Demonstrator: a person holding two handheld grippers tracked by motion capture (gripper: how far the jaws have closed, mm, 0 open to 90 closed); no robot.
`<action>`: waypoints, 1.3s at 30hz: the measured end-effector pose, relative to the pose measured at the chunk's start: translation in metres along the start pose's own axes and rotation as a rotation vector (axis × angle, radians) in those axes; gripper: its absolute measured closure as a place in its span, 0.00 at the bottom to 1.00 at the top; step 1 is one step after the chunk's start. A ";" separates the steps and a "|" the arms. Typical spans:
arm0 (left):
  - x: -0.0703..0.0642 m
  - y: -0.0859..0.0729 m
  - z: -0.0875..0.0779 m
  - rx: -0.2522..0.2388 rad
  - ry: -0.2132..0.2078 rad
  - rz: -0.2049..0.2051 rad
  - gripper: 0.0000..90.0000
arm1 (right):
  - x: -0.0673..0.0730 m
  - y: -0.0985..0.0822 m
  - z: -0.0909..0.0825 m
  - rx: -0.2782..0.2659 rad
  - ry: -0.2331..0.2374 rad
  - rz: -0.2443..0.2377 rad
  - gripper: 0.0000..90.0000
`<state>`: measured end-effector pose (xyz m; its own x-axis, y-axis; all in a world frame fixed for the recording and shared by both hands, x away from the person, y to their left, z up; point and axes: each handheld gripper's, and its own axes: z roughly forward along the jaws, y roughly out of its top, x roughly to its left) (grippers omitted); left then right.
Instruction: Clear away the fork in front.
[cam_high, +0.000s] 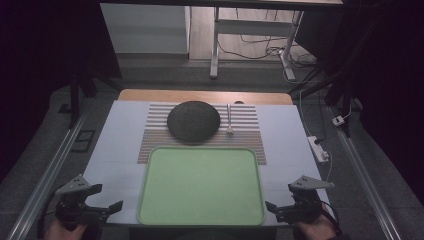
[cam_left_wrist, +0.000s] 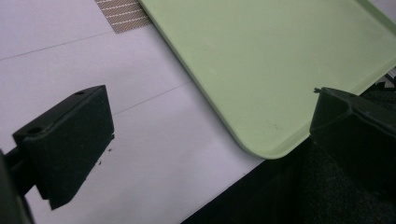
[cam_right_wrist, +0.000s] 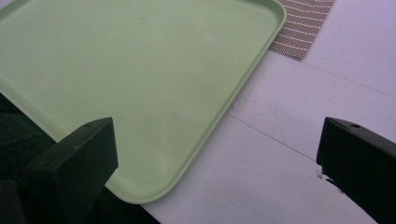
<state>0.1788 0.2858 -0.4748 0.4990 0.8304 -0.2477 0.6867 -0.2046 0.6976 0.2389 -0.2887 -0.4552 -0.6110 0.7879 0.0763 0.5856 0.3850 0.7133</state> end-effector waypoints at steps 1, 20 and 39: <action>0.000 0.000 0.000 0.000 0.000 0.001 0.00 | 0.000 0.000 0.000 0.001 0.002 0.003 0.00; 0.000 0.000 0.001 0.006 -0.007 0.000 0.01 | 0.007 0.004 0.001 -0.037 -0.018 -0.087 0.00; 0.001 0.000 0.001 0.010 -0.013 -0.002 0.01 | 0.001 0.015 0.012 -0.051 0.016 -0.135 0.00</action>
<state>0.1801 0.2859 -0.4757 0.5049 0.8238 -0.2578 0.6929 -0.2087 0.6901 0.2537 -0.2759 -0.4528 -0.6908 0.7229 -0.0117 0.4702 0.4615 0.7522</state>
